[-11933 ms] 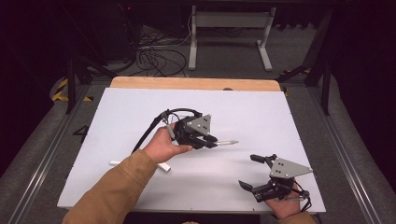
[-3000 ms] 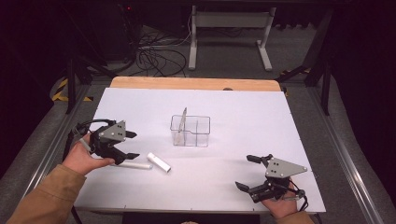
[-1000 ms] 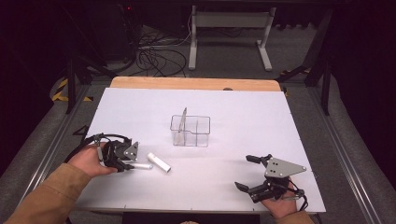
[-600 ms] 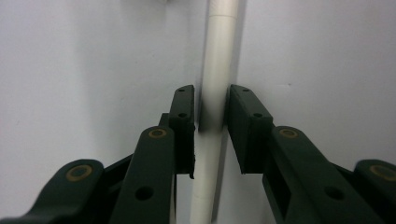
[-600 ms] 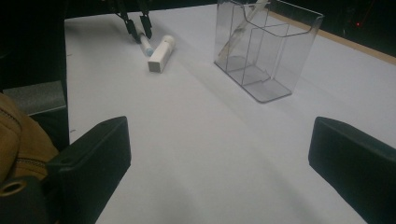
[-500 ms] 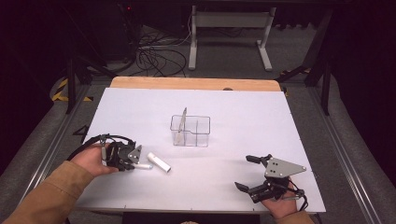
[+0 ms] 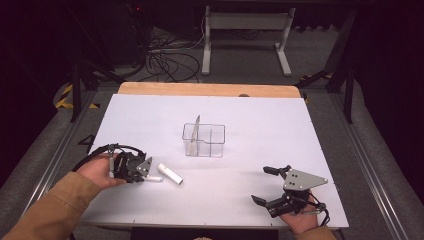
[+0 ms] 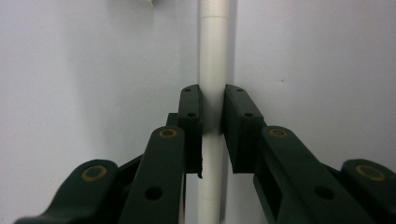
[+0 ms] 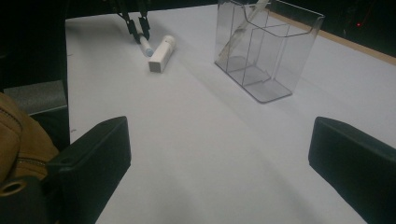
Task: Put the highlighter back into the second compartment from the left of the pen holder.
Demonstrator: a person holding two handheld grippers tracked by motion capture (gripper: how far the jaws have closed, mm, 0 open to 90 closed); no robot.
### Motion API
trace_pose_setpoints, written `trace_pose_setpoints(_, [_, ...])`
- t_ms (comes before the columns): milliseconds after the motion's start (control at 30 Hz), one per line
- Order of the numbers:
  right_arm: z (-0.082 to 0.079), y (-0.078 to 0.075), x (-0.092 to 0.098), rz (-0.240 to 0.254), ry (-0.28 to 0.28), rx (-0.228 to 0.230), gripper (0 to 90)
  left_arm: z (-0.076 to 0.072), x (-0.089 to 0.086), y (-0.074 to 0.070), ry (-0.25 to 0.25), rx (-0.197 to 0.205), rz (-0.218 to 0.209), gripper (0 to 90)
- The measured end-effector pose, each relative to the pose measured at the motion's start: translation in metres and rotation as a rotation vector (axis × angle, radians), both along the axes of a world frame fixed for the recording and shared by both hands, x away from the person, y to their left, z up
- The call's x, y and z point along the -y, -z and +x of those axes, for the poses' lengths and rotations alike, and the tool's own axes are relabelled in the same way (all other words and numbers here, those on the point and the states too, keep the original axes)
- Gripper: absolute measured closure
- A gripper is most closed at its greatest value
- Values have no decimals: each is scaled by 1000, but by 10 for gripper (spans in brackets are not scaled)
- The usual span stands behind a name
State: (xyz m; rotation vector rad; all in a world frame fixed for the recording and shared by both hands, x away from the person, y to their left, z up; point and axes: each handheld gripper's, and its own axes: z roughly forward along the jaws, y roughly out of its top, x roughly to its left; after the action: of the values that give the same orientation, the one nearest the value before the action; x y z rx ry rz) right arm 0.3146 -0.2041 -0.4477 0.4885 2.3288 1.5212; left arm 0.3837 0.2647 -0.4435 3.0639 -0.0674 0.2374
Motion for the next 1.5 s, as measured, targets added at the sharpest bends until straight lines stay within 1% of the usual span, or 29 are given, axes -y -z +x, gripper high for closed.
trace_pose_setpoints(133, [0,0,0,0,-1,0,62,0,0,0,0,3,3,785])
trace_pose_setpoints(333, [0,0,0,-1,-1,0,62,-1,0,-1,2,-8,2,786])
trace_pose_setpoints(367, [0,0,0,0,-1,0,62,-1,0,-2,6,-8,-2,786])
trace_pose_setpoints(400, [0,0,0,1,0,-1,62,-1,0,-3,5,-8,-15,786])
trace_pose_setpoints(433, [0,0,1,1,-1,1,62,-3,-1,-5,-2,-3,-17,786])
trace_pose_setpoints(467, [0,0,1,3,1,2,62,-3,-1,-8,0,-1,-28,786])
trace_pose_setpoints(533, [0,0,1,3,1,3,62,-4,-2,-13,0,8,-35,787])
trace_pose_setpoints(633, [0,0,0,3,0,3,61,-7,-2,-21,0,12,-61,787])
trace_pose_setpoints(700, [-1,-1,1,4,1,4,62,-9,-2,-26,14,21,-58,786])
trace_pose_setpoints(800, [0,-1,1,4,3,4,62,-12,-1,-32,11,25,-76,786])
trace_pose_setpoints(833, [0,-1,1,2,3,4,62,-13,-1,-34,18,33,-72,786])
trace_pose_setpoints(1067, [0,-1,1,4,5,5,62,-17,0,-45,25,47,-98,787])
trace_pose_setpoints(1100, [0,-1,1,4,5,5,62,-17,0,-47,34,49,-100,786])
trace_pose_setpoints(1167, [0,-1,1,4,5,5,62,-18,0,-51,28,55,-118,786])
trace_pose_setpoints(1200, [0,-1,1,4,5,5,62,-18,1,-54,36,59,-121,786])
trace_pose_setpoints(1233, [0,-1,1,5,4,4,62,-19,1,-55,28,57,-136,786])
trace_pose_setpoints(1267, [0,-1,1,5,5,4,62,-19,2,-58,37,58,-141,786])
trace_pose_setpoints(1300, [0,-1,1,6,5,4,62,-20,2,-59,24,56,-160,786])
trace_pose_setpoints(1333, [0,-1,1,6,5,4,62,-19,3,-62,34,64,-163,786])
trace_pose_setpoints(1367, [0,-1,1,6,5,4,62,-18,3,-64,38,61,-166,786])
trace_pose_setpoints(1433, [0,-1,1,5,6,5,62,-17,4,-68,18,64,-180,786])
trace_pose_setpoints(1500, [0,-1,1,6,5,4,62,-16,5,-72,3,58,-205,786])
